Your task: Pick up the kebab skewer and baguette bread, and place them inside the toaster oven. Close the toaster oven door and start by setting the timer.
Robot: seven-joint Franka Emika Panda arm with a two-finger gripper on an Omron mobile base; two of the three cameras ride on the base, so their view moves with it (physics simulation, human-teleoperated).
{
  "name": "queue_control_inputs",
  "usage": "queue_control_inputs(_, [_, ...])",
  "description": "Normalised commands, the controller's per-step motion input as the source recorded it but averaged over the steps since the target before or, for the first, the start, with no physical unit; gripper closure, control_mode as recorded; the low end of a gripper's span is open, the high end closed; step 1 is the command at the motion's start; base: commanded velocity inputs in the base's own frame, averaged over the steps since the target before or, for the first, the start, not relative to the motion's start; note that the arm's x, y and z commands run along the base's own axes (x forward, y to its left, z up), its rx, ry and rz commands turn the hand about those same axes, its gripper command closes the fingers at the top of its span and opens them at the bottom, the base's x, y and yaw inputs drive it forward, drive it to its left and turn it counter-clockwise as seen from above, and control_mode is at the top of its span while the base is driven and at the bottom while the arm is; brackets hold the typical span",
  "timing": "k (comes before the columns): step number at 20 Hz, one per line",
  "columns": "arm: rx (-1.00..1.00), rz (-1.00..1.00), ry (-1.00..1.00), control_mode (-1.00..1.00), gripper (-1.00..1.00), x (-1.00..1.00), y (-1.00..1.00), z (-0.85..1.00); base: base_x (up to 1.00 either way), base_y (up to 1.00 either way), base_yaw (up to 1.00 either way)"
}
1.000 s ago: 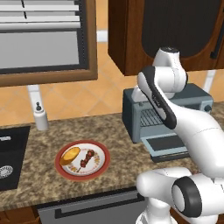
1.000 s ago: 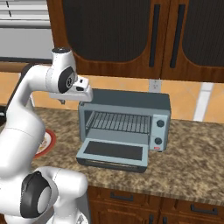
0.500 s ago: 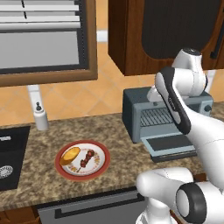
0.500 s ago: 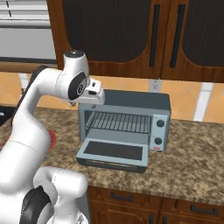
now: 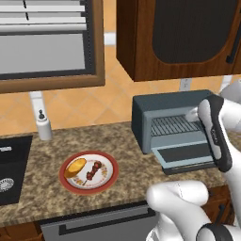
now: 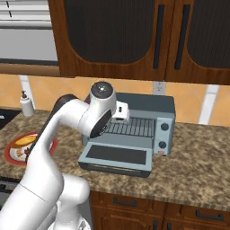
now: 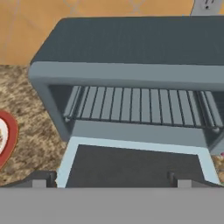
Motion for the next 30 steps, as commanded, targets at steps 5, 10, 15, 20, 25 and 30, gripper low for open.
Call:
queue_control_inputs(5, [0.04,0.00,-0.36,-1.00,-1.00,0.26,-0.20,-0.33,0.00,0.00,0.00])
queue_control_inputs(10, [0.02,0.02,-0.02,-1.00,-1.00,0.59,-0.17,-0.08,0.00,0.00,0.00])
queue_control_inputs(15, [0.01,-0.02,-0.05,-1.00,-1.00,0.17,-0.44,-0.43,0.00,0.00,0.00])
queue_control_inputs(20, [0.00,-0.02,-0.05,-1.00,-1.00,0.34,-0.13,-0.36,0.00,0.00,0.00])
queue_control_inputs(25, [0.01,-0.08,-0.02,-1.00,-1.00,0.40,0.00,-0.03,0.00,0.00,0.00])
queue_control_inputs(30, [0.00,-0.07,-0.01,-1.00,-1.00,0.39,0.00,-0.05,0.00,0.00,0.00])
